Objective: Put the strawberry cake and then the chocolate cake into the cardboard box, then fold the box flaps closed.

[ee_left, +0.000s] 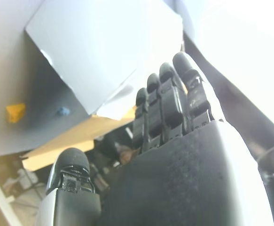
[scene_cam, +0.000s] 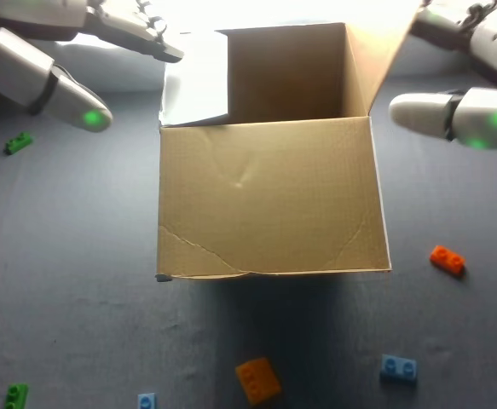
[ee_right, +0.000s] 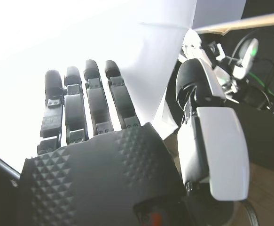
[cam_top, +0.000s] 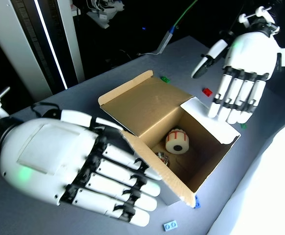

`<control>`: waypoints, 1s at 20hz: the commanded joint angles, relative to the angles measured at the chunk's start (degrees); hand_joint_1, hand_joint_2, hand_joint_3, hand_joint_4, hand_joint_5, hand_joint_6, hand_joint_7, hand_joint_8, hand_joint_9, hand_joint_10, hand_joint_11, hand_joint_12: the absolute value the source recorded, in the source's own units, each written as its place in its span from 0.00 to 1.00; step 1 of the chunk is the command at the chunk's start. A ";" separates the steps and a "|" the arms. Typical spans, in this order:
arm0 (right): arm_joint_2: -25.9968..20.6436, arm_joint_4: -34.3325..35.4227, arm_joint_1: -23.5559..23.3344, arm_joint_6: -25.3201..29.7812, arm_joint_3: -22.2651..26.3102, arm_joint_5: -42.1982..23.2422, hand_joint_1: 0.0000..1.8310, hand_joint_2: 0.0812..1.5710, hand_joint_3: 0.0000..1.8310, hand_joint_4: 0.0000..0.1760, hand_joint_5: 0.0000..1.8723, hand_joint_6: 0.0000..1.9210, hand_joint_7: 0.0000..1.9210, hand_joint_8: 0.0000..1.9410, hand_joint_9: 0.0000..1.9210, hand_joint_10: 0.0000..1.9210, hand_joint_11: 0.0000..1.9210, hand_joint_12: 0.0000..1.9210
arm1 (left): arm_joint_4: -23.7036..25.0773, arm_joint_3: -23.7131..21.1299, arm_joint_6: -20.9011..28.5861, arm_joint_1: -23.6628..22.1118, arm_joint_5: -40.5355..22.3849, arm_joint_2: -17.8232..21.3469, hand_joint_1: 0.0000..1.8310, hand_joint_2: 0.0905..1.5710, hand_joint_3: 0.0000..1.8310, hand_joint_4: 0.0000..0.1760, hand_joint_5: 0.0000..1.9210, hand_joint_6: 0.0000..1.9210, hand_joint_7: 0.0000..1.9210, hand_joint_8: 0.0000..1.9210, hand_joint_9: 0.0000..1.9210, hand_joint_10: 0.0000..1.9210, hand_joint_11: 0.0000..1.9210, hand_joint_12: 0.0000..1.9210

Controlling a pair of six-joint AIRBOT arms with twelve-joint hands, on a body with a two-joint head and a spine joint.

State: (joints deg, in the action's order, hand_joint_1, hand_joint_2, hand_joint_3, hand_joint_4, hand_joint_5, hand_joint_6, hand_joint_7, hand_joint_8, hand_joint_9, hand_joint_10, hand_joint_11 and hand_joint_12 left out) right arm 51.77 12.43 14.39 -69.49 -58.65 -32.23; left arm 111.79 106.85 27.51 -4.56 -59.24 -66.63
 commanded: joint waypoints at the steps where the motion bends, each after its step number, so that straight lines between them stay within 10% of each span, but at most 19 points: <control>1: -0.24 -0.20 -0.96 -0.56 0.03 -5.86 0.00 0.78 0.00 0.00 0.09 0.00 0.11 0.00 0.09 0.00 0.00 0.22 | -3.77 0.70 0.19 -0.80 0.10 0.47 0.00 0.72 0.00 0.00 0.09 0.00 0.13 0.00 0.13 0.00 0.00 0.43; 12: 5.87 -3.24 -1.38 -2.14 -2.91 0.29 0.00 0.77 0.00 0.00 0.08 0.00 0.09 0.00 0.07 0.00 0.00 0.23 | 0.78 7.98 -3.04 2.45 -5.86 0.34 0.00 0.72 0.00 0.00 0.09 0.00 0.14 0.00 0.14 0.00 0.00 0.43; 20: 5.84 -3.23 -1.17 -1.90 -3.31 1.68 0.00 0.77 0.00 0.00 0.08 0.00 0.08 0.00 0.07 0.00 0.00 0.16 | -4.40 2.83 -6.03 10.17 -8.66 2.77 0.00 0.73 0.00 0.00 0.10 0.00 0.14 0.00 0.13 0.00 0.00 0.43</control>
State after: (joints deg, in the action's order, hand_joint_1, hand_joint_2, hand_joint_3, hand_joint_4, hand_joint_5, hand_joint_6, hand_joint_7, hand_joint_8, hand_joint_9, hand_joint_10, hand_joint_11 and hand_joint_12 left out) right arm 58.33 9.21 13.52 -71.42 -61.76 -25.43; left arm 111.79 108.75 21.26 6.28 -67.37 -64.23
